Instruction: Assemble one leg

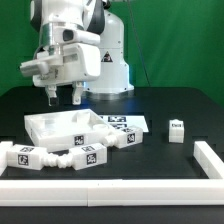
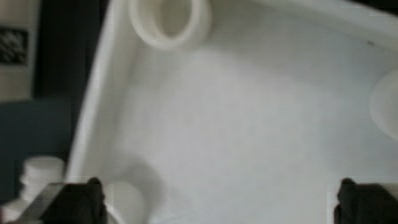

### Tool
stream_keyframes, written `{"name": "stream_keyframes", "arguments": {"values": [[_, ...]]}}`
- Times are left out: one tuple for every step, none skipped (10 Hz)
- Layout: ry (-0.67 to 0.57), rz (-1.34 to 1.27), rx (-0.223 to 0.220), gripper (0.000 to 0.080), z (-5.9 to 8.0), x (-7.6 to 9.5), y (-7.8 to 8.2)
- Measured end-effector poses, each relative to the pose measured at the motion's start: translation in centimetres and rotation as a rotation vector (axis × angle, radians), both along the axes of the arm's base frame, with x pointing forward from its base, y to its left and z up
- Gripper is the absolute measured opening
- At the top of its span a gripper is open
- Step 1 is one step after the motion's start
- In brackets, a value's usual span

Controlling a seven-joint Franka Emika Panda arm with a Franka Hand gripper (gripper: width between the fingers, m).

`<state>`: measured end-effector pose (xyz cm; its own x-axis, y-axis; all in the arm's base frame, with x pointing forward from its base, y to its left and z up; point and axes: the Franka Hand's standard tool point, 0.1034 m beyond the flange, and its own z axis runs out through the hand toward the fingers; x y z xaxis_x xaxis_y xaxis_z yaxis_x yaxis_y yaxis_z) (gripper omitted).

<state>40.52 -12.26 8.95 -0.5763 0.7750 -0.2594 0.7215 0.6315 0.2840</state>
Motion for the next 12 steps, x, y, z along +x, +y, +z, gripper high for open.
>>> {"name": "stream_keyframes", "arguments": {"values": [[-0.045, -0.073, 0.006, 0.0649, 2.1, 0.6, -0.9], [-0.095, -0.145, 0.011, 0.0649, 4.5, 1.2, -1.9], [-0.087, -0.214, -0.002, 0.0649, 5.8, 1.3, -3.2], [-0.097, -0.223, 0.004, 0.0649, 6.1, 1.3, -3.2], [-0.098, -0.211, 0.017, 0.0649, 5.5, 1.1, -2.5], [-0.133, -0.148, 0.040, 0.0649, 4.8, 1.4, -1.4], [-0.104, -0.061, 0.028, 0.0649, 2.6, 1.1, -1.2], [-0.065, -0.023, 0.017, 0.0649, 1.1, 0.6, -1.3], [-0.053, -0.002, 0.005, 0.0649, 0.6, 0.4, -1.7], [-0.014, -0.003, -0.013, 0.0649, -0.1, 0.0, -2.4], [0.005, -0.009, -0.020, 0.0649, -0.3, -0.2, -2.5], [0.021, -0.035, -0.029, 0.0649, 0.2, 0.1, -2.3]]}}
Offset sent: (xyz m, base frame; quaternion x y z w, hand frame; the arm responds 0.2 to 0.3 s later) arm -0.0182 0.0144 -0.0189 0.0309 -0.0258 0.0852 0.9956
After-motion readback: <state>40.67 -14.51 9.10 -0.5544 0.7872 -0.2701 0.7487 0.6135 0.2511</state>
